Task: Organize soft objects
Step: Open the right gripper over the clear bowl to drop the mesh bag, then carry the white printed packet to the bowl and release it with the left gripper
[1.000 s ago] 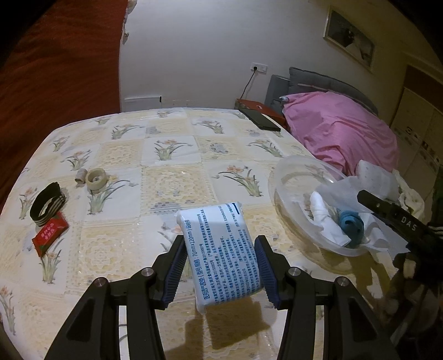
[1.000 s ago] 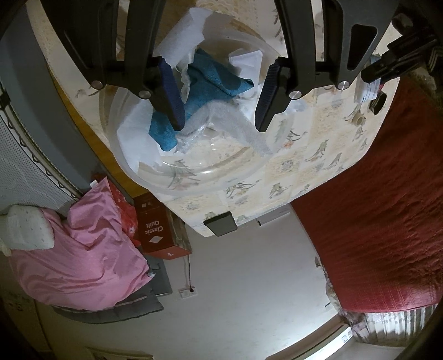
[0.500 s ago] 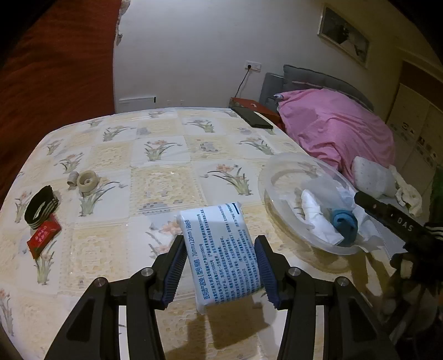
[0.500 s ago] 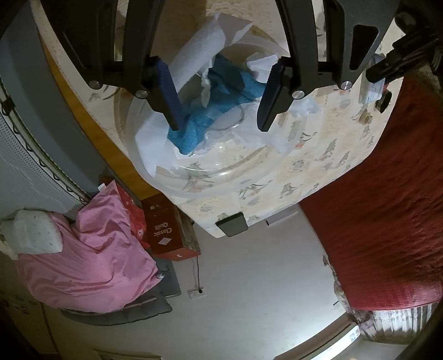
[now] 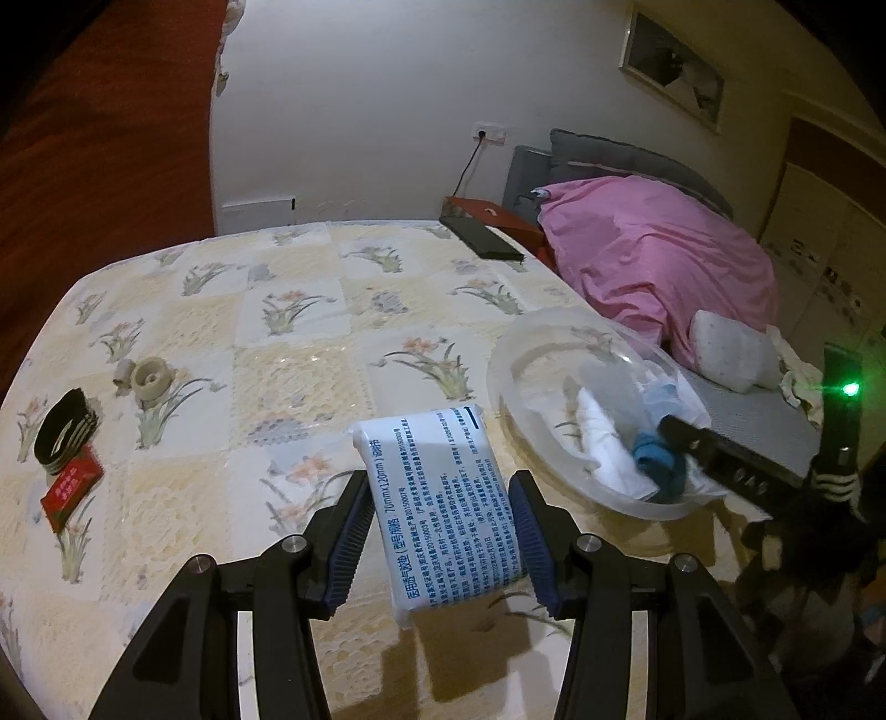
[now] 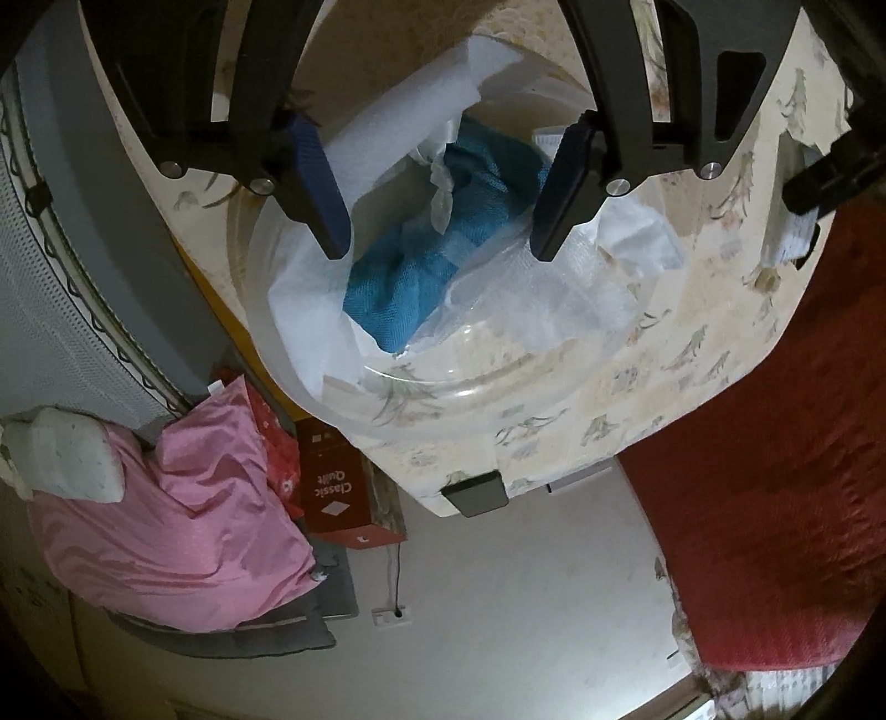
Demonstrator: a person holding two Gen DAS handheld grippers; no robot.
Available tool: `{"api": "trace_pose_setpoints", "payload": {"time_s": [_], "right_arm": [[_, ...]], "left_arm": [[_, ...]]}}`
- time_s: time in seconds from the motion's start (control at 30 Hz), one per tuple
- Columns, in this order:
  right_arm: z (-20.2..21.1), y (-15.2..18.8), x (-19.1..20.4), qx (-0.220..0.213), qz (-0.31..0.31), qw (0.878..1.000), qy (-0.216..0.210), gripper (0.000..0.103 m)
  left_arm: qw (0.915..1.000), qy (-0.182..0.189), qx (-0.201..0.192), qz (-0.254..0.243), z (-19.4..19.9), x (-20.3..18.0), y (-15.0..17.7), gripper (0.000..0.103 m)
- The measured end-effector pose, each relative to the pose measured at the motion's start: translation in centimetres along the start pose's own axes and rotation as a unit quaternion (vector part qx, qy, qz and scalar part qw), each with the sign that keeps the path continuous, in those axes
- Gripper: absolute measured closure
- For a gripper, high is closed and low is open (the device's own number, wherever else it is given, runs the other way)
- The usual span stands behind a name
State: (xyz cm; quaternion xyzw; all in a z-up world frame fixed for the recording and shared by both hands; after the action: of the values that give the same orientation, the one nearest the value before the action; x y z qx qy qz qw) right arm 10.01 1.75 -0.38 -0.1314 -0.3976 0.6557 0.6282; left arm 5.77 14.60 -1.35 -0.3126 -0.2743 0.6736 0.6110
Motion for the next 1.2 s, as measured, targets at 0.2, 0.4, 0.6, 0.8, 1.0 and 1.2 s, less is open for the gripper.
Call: {"api": "trace_pose_setpoints", "payload": {"time_s": [0.2, 0.4, 0.6, 0.8, 1.0, 1.2], "right_arm": [[-0.1, 0.0, 0.0, 0.001, 0.001, 1.000, -0.009, 0.033], [1.0, -0.5, 0.0, -0.018, -0.004, 1.000, -0.022, 0.033], [1.9, -0.9, -0.2, -0.031, -0.003, 0.999, -0.020, 0.033], [2.2, -1.4, -0.9, -0.039, -0.014, 0.999, -0.022, 0.033], [2.4, -1.6, -1.5, -0.040, -0.020, 0.999, -0.022, 0.033], [2.6, -1.6, -1.7, -0.039, -0.024, 0.998, -0.031, 0.033]], "left_arm": [[0.9999, 0.010, -0.003, -0.012, -0.3, -1.5, -0.8, 0.050], [0.9992, 0.026, -0.009, -0.029, -0.8, -3.1, -2.0, 0.050], [0.9979, 0.046, -0.013, -0.044, -1.7, -4.8, -3.1, 0.050], [0.9964, 0.066, -0.012, -0.052, -2.7, -6.1, -4.0, 0.050], [0.9955, 0.070, -0.012, -0.063, -3.4, -6.8, -4.4, 0.050], [0.9974, 0.051, 0.004, -0.050, -3.1, -5.2, -2.8, 0.028]]}}
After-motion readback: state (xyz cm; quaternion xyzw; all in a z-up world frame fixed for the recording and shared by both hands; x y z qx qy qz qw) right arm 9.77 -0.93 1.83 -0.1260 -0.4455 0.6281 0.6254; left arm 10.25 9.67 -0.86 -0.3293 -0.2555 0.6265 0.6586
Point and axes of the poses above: each gripper's, at about its wrist camera, not at the fingertips, and z roughly against the way its jaws point, x to its left, y to its underside, the point moved 7 cm from there along -z, roughly the way its jaws point, and after that the axes turned 7 degrees about -z, right-handed, at the moved point
